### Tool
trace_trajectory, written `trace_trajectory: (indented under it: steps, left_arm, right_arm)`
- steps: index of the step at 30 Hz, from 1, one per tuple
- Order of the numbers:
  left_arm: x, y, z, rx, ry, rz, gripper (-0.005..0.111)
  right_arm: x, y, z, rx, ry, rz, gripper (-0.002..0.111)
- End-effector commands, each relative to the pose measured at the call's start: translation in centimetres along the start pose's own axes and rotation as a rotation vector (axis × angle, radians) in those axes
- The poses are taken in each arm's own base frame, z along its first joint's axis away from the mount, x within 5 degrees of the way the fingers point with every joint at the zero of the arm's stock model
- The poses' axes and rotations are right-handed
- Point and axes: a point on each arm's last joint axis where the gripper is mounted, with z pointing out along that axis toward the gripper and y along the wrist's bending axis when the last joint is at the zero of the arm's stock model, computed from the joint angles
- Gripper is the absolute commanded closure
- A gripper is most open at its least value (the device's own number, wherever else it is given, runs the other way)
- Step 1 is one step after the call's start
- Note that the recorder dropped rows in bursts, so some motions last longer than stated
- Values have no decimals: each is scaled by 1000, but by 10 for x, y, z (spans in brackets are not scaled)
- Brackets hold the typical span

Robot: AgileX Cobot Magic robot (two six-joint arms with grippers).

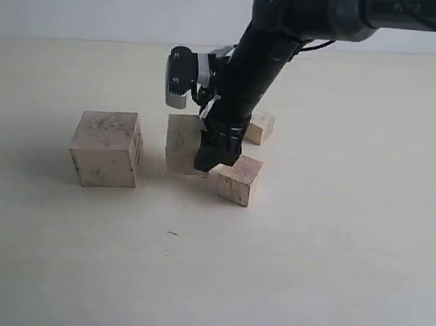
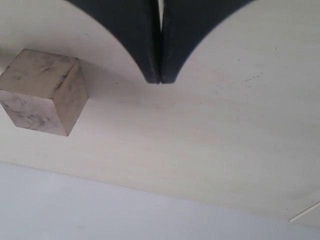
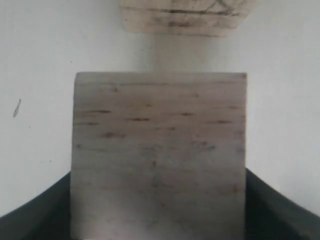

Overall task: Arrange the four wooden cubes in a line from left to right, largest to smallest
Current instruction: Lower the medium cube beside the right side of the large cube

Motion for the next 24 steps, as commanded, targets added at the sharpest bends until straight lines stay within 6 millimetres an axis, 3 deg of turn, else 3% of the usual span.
trace_trajectory:
  steps: [1, 10, 15, 24]
  left_arm:
    - [-1, -1, 0, 11, -18, 0, 107]
    - [-1, -1, 0, 11, -18, 0, 107]
    - [-1, -1, 0, 11, -18, 0, 107]
    - [-1, -1, 0, 11, -18, 0, 107]
  right_arm:
    - [3, -7, 15, -15, -13, 4, 108]
    - [-19, -16, 25, -21, -55, -29, 108]
    - [-15, -16, 37, -41, -27, -35, 108]
    - [-20, -19, 39, -13, -85, 1, 108]
